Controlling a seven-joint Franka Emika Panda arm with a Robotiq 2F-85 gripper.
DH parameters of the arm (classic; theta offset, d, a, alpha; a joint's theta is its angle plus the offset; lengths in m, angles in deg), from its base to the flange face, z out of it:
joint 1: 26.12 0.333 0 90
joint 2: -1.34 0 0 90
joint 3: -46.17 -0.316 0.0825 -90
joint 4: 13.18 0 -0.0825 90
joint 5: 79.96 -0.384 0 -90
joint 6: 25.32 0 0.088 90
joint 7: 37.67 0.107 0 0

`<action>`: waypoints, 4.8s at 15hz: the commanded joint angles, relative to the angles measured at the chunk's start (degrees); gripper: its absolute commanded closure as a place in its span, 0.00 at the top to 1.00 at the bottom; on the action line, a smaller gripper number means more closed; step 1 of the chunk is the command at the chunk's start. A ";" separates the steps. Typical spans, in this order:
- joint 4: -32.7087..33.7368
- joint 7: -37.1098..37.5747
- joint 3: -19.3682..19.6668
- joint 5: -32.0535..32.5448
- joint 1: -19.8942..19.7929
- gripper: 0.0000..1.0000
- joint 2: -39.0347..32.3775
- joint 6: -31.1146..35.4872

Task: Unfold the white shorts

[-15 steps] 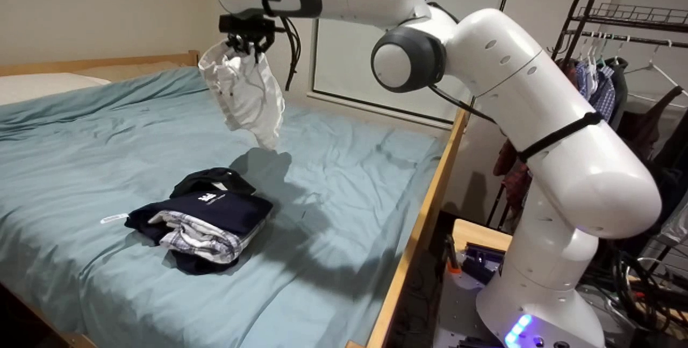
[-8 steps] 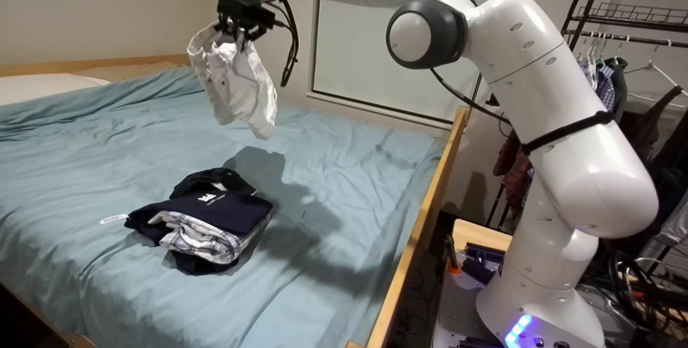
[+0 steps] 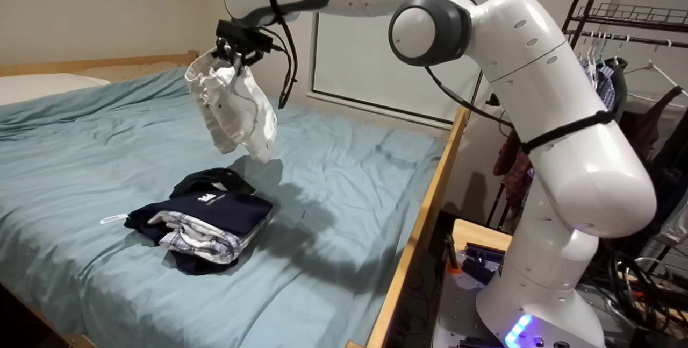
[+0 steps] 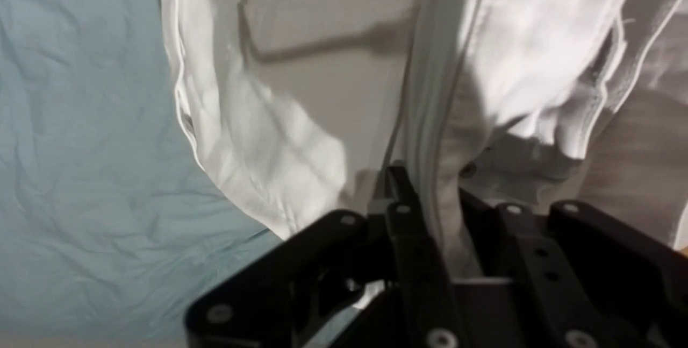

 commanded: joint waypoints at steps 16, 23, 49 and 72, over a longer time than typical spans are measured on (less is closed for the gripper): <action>-39.08 5.72 1.92 -7.36 -3.85 0.03 16.94 25.04; -38.94 5.91 3.60 -8.72 -2.89 0.11 12.87 27.29; -75.33 20.12 -2.43 -29.05 -0.93 0.03 12.55 71.31; -99.70 28.83 -42.50 2.15 -46.98 0.99 24.58 63.90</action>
